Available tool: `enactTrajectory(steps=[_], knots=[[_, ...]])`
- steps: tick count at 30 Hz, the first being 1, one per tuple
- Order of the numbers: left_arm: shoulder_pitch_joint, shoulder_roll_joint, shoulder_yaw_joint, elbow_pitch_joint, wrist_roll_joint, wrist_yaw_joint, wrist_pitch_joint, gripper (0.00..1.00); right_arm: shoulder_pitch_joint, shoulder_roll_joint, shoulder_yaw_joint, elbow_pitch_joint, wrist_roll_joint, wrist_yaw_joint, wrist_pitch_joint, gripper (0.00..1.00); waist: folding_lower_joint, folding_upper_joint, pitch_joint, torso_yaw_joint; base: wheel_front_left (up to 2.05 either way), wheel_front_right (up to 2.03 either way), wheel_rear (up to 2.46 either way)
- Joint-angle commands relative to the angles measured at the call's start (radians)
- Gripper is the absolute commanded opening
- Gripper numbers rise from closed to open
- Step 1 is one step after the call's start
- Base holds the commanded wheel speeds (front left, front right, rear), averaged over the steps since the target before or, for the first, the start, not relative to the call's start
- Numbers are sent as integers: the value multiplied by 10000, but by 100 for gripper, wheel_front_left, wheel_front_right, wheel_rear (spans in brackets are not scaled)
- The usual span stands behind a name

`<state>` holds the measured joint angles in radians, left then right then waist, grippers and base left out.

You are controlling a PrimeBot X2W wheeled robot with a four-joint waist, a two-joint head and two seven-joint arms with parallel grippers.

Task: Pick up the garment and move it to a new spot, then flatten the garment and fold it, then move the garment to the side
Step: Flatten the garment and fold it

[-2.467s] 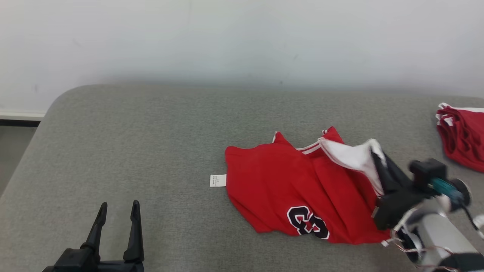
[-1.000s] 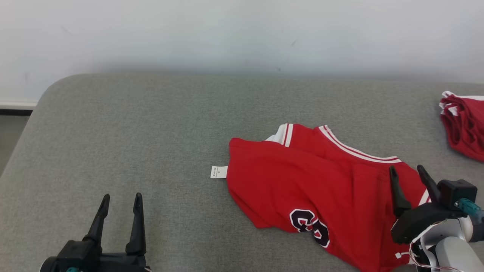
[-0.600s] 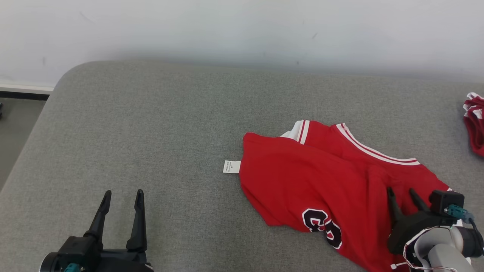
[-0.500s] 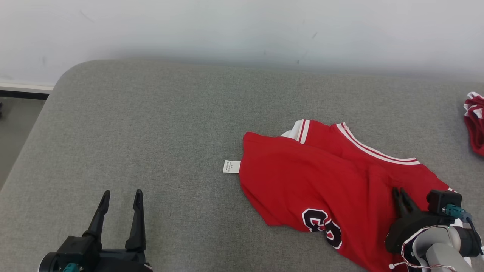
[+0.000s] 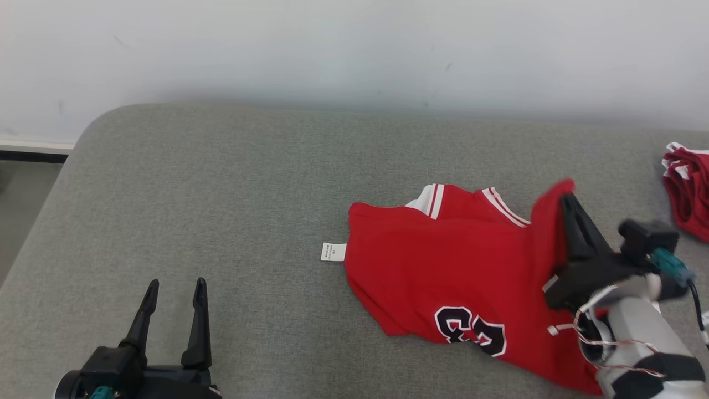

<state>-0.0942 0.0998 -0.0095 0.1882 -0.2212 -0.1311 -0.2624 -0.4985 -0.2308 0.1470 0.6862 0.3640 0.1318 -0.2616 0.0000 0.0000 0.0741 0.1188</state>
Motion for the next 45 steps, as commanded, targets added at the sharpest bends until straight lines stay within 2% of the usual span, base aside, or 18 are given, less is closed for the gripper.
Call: enactTrajectory(steps=[1,4,8,14,23,33,40,42,45], knots=[[39,1,25,-7,60,13,-32,100,-29,106,72,-105,8,-27,-33,0,0,0,-18,46,0,0,0],[33,19,98,-51,72,13,-32,100,-549,489,646,-1352,-3,-27,-37,0,0,0,-54,200,0,0,0],[22,13,153,-65,115,13,-32,100,-1029,934,1183,-1963,-19,-27,-36,0,0,0,-88,365,0,0,0],[-7,-95,188,-106,158,13,-32,100,-1799,1488,2801,-2385,101,-27,-22,0,0,0,-102,931,0,0,0],[102,-277,209,-173,202,13,-32,100,-1102,1775,5284,-1255,1005,-27,29,0,0,0,56,1772,0,0,0],[-36,-389,112,-42,182,13,-32,100,-397,1801,8484,426,2079,-27,232,0,0,0,170,1869,0,0,0],[-242,-418,-63,124,109,13,-32,100,-522,1810,10031,1137,3013,-27,276,0,0,0,140,1807,0,0,0],[-244,-425,-60,143,101,13,-32,100,-646,1810,10227,1246,3201,-27,227,99,0,0,111,1762,0,0,0],[-193,-432,-32,150,104,13,-32,100,-773,1806,10304,1323,3380,-27,154,100,0,0,80,1694,0,0,0]])
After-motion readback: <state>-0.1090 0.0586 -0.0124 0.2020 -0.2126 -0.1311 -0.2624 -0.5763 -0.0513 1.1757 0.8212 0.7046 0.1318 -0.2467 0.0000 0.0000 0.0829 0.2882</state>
